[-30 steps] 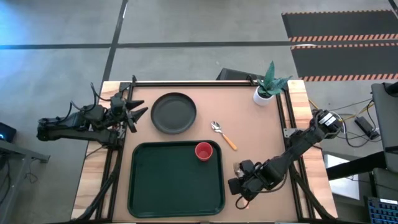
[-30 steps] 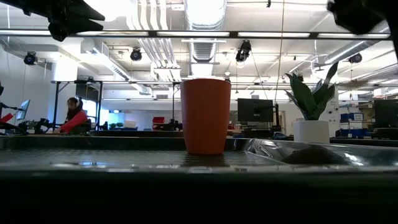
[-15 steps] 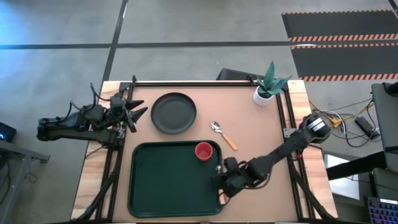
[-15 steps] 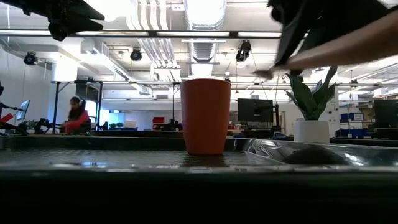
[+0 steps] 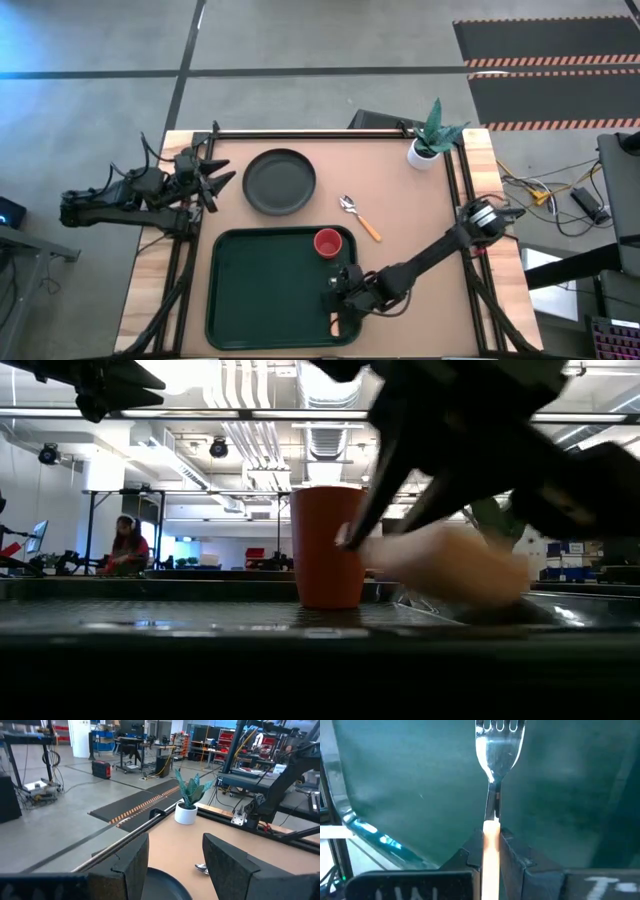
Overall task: Pick and place plate/cup/fork/spoon on tray
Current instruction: Put the light orange fork on the bottom right of the black tray
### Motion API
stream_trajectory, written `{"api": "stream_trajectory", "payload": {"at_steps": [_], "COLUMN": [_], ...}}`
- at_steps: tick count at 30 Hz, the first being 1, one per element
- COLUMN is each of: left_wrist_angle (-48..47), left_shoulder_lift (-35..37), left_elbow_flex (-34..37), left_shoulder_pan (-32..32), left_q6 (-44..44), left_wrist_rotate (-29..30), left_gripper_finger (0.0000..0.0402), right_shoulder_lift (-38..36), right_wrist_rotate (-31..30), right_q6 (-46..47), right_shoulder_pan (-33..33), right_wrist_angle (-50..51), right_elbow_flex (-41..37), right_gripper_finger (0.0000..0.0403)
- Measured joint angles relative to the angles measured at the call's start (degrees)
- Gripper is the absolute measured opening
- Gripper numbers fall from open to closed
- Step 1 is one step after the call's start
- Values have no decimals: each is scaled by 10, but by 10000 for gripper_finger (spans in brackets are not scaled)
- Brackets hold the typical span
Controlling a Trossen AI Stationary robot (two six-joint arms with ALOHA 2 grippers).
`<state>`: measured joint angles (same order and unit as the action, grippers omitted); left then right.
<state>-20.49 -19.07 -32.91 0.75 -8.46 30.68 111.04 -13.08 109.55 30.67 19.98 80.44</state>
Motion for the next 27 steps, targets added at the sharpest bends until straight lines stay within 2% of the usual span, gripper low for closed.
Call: {"api": "stream_trajectory", "payload": {"at_steps": [5, 11, 27], "left_wrist_angle": [-1, -6, -30], "left_shoulder_lift": [9, 16, 31], "left_elbow_flex": [0, 1, 1], "left_shoulder_pan": [0, 0, 0], "left_q6": [17, 19, 18], "left_wrist_rotate": [0, 0, 0], "left_gripper_finger": [170, 170, 170], "right_shoulder_lift": [48, 68, 63], "right_wrist_rotate": [21, 59, 56], "right_q6": [-8, 1, 12], "right_shoulder_pan": [-8, -11, -17], "right_wrist_angle": [12, 116, 147], "right_elbow_flex": [63, 109, 110], "right_gripper_finger": [24, 24, 24]}}
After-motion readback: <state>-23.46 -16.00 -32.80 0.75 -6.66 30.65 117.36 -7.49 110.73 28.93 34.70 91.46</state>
